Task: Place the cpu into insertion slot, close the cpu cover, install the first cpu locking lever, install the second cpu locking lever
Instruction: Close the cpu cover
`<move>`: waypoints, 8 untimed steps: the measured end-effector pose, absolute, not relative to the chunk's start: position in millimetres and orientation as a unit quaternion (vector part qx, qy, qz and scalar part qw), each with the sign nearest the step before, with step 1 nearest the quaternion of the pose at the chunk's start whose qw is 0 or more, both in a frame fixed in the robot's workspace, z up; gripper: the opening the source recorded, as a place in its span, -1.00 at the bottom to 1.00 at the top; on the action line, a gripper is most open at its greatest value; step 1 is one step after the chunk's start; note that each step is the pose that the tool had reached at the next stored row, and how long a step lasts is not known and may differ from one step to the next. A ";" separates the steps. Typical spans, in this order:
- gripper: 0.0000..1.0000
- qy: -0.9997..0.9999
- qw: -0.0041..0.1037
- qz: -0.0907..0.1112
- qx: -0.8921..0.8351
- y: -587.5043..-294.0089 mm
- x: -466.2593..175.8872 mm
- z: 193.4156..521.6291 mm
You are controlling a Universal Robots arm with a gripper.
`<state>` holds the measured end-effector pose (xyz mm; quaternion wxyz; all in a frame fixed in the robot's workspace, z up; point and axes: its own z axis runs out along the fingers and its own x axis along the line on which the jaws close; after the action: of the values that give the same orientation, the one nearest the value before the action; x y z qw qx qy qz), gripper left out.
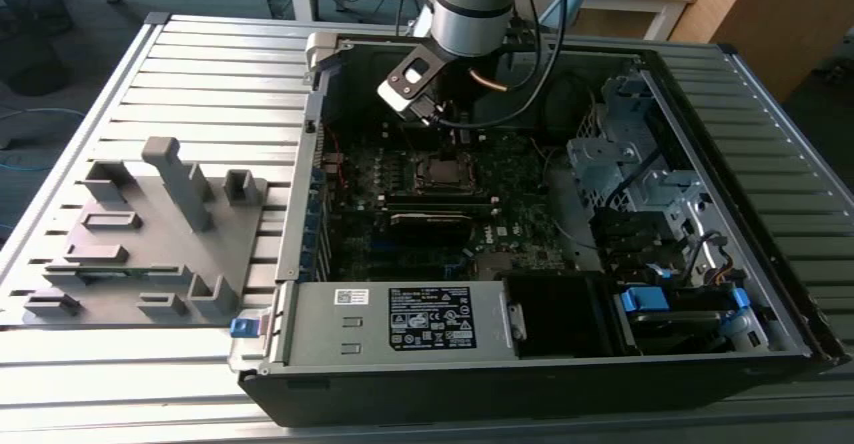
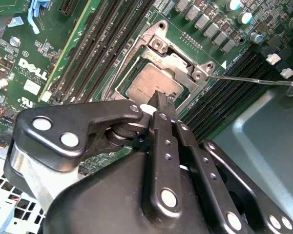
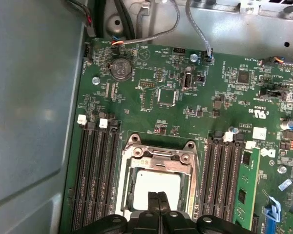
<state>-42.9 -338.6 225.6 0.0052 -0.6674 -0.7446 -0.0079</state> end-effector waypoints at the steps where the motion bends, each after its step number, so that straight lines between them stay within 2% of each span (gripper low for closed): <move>1: -0.80 -0.745 0.005 -0.008 -0.667 -338.6 -42.9 225.6; 8: -0.80 -0.763 0.005 -0.008 -0.646 -338.6 -42.9 225.5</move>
<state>-42.9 -338.6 225.5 0.0054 -0.6464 -0.7629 -0.0078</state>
